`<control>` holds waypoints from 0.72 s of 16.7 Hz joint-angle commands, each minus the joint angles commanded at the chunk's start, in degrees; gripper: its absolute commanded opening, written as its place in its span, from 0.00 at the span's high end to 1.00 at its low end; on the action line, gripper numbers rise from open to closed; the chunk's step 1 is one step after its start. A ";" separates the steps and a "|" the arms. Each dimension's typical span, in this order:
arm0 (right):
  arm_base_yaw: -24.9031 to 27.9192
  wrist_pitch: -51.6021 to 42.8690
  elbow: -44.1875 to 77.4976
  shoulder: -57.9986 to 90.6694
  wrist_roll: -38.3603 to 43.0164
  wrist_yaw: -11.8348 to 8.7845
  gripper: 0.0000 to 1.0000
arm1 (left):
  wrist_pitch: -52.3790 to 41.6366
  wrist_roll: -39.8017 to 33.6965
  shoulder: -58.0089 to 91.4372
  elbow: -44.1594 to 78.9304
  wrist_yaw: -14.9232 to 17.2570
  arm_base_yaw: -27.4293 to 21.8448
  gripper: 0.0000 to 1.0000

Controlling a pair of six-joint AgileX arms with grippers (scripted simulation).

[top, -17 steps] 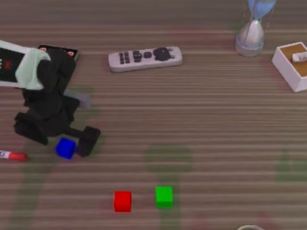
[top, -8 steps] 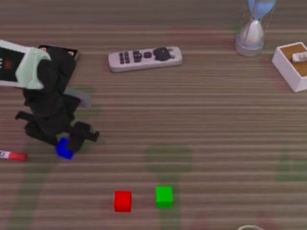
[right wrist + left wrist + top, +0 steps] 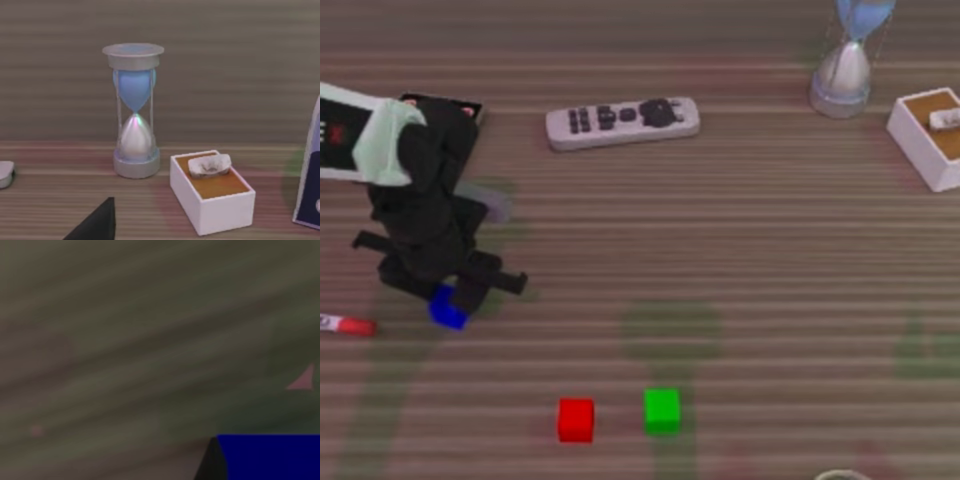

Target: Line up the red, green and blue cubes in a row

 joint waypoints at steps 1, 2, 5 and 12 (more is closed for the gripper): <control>0.00 0.00 0.00 0.00 0.00 0.00 0.00 | -0.19 0.00 -0.08 0.14 0.02 0.01 1.00; 0.00 0.00 0.00 0.00 0.00 0.00 0.00 | -0.99 0.01 -0.44 0.64 0.07 0.05 1.00; 0.00 0.00 0.00 0.00 0.00 0.00 0.00 | -6.75 0.03 -2.99 3.28 0.18 0.36 1.00; 0.00 0.00 0.00 0.00 0.00 0.00 0.00 | -14.39 -0.17 -7.32 7.08 -0.06 1.08 1.00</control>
